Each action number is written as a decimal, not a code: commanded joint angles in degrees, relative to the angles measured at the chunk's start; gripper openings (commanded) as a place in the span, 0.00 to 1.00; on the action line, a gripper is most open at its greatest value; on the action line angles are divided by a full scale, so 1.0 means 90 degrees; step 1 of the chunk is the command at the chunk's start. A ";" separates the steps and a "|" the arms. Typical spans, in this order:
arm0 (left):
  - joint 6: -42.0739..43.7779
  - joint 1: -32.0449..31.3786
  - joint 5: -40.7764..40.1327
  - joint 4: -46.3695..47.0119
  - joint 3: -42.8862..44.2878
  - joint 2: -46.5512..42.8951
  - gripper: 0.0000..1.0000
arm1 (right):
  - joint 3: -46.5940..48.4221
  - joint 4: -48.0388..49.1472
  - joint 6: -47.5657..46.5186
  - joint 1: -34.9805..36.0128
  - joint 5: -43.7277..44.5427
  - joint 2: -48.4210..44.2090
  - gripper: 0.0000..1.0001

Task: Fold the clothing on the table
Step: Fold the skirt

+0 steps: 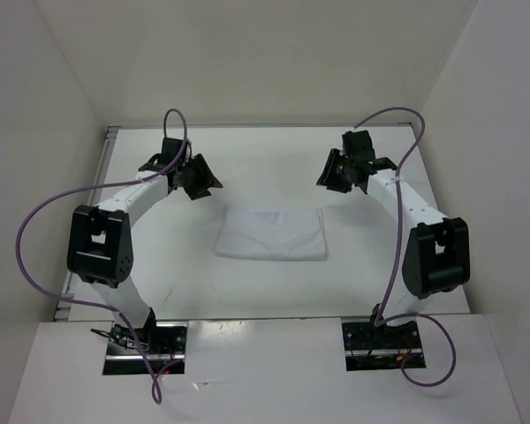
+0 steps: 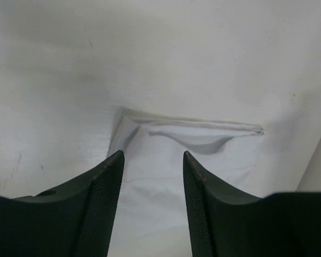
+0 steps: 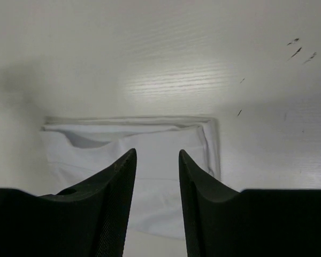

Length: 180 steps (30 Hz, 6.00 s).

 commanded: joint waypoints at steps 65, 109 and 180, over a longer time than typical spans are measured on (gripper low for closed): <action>0.1515 -0.3132 0.0727 -0.0435 0.0269 0.2294 0.05 | -0.1676 -0.0742 0.0414 0.0304 -0.1323 -0.0747 0.00; 0.0959 -0.1667 -0.0622 -0.0737 -0.1176 0.0419 0.04 | -0.0240 -0.1144 0.0365 0.0938 -0.1782 -0.0593 0.00; 0.1115 -0.0779 -0.0993 -0.1499 -0.1615 -0.2090 0.06 | 0.2143 0.0146 0.1000 0.3253 -0.2700 0.3188 0.00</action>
